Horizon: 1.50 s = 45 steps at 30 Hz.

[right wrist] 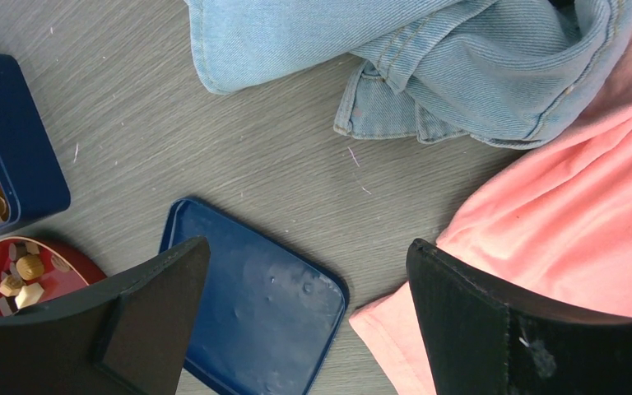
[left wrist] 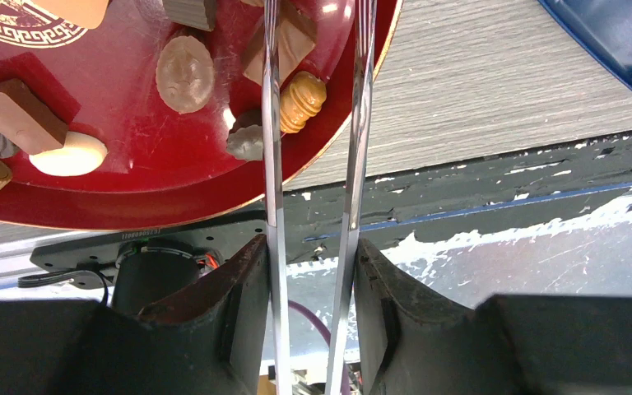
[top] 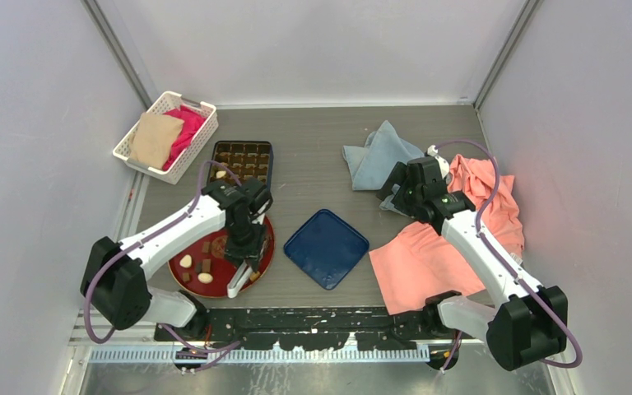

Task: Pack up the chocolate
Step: Pick up the fake chocolate from the plate.

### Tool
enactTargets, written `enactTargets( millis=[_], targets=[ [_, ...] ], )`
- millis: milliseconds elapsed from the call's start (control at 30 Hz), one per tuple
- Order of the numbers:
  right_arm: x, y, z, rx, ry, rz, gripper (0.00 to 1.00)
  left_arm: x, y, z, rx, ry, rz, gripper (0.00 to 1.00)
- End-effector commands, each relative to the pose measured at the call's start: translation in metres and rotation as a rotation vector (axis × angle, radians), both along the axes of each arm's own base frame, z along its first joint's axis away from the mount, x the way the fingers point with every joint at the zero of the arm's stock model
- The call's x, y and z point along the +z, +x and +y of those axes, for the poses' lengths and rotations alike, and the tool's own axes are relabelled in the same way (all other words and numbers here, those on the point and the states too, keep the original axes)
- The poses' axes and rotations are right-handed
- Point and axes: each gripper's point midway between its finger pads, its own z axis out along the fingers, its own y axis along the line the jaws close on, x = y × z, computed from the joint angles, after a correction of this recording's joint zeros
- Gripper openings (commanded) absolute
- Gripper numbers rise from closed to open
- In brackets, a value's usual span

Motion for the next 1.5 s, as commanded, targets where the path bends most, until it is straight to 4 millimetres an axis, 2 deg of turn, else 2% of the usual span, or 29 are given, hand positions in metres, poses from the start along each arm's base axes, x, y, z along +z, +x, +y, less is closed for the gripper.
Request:
enactTargets(
  millis=[0, 267, 333, 433, 500, 667, 800, 967, 1067, 1300, 1467],
  targets=[
    [0.013, 0.005, 0.002, -0.001, 0.014, -0.053, 0.95, 0.002, 0.011, -0.007, 0.005, -0.008, -0.038, 0.39],
    [0.013, 0.003, -0.001, -0.007, 0.002, -0.053, 0.95, -0.005, 0.016, -0.005, -0.009, 0.030, -0.032, 0.30],
    [0.013, 0.003, -0.001, -0.007, 0.001, -0.054, 0.95, -0.002, 0.017, -0.004, -0.009, 0.034, -0.040, 0.24],
    [0.012, 0.003, 0.000, -0.007, 0.004, -0.053, 0.95, 0.007, 0.022, -0.004, -0.010, 0.031, -0.065, 0.07],
    [0.012, 0.003, 0.000, -0.006, 0.006, -0.049, 0.95, 0.015, 0.025, -0.002, -0.013, 0.040, -0.088, 0.00],
    [0.013, 0.005, 0.001, -0.004, 0.005, -0.054, 0.95, 0.043, 0.042, 0.008, -0.022, 0.070, -0.195, 0.00],
    [0.013, 0.006, 0.001, -0.002, 0.006, -0.055, 0.95, 0.068, 0.071, 0.015, 0.016, 0.038, -0.271, 0.00],
    [0.013, 0.005, -0.001, -0.010, 0.000, -0.059, 0.95, 0.095, 0.130, 0.041, 0.164, 0.000, -0.406, 0.00],
    [0.012, 0.004, -0.002, -0.012, -0.005, -0.051, 0.95, 0.102, 0.163, 0.051, 0.237, -0.043, -0.449, 0.00],
    [0.015, 0.004, -0.006, -0.024, -0.022, -0.059, 0.95, 0.099, 0.229, 0.061, 0.317, -0.135, -0.482, 0.00],
    [0.016, 0.008, -0.008, -0.029, -0.040, -0.045, 0.95, 0.093, 0.265, 0.061, 0.316, -0.169, -0.476, 0.00]
  ],
)
